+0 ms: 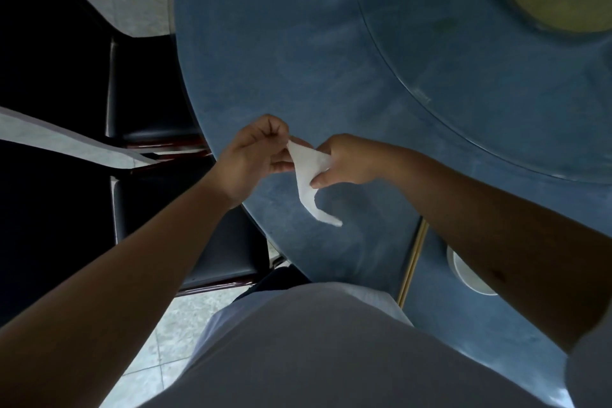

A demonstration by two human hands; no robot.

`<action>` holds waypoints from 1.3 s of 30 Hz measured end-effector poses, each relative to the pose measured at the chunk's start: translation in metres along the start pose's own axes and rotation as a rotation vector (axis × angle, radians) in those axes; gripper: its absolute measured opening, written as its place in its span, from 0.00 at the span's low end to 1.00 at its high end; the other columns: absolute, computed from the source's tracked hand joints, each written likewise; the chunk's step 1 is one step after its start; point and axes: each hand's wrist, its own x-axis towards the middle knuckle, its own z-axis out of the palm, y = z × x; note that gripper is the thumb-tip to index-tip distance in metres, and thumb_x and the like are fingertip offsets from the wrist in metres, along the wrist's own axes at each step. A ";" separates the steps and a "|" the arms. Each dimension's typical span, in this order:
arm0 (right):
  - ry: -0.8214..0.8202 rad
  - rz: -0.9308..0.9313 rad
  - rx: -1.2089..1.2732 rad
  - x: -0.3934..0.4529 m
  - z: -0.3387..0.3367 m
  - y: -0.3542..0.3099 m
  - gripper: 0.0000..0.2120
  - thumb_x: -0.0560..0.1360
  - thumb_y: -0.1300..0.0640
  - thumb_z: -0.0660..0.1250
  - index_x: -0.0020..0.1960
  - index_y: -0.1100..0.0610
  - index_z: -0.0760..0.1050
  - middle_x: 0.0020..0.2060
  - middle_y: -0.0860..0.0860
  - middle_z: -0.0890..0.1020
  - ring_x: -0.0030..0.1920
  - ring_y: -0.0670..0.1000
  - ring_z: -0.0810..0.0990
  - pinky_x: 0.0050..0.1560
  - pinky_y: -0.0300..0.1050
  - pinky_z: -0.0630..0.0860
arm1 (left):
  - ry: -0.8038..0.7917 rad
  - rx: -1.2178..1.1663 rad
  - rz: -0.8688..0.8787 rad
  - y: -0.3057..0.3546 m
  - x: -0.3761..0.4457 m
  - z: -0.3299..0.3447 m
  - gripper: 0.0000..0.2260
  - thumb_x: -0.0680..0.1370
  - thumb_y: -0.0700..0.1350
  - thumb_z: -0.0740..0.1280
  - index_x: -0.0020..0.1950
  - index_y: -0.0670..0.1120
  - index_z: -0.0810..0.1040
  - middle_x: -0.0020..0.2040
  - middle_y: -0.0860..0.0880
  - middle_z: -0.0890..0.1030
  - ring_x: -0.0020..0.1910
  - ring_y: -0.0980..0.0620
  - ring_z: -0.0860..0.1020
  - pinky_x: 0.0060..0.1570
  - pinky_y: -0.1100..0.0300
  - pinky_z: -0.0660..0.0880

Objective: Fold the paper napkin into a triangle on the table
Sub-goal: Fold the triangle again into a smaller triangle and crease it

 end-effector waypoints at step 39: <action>0.706 0.174 -0.359 -0.007 0.089 0.069 0.22 0.72 0.48 0.65 0.64 0.52 0.70 0.60 0.52 0.74 0.60 0.56 0.71 0.57 0.53 0.69 | -0.096 1.672 0.095 -0.113 0.021 -0.028 0.36 0.78 0.57 0.58 0.78 0.40 0.47 0.80 0.43 0.46 0.78 0.46 0.45 0.73 0.45 0.50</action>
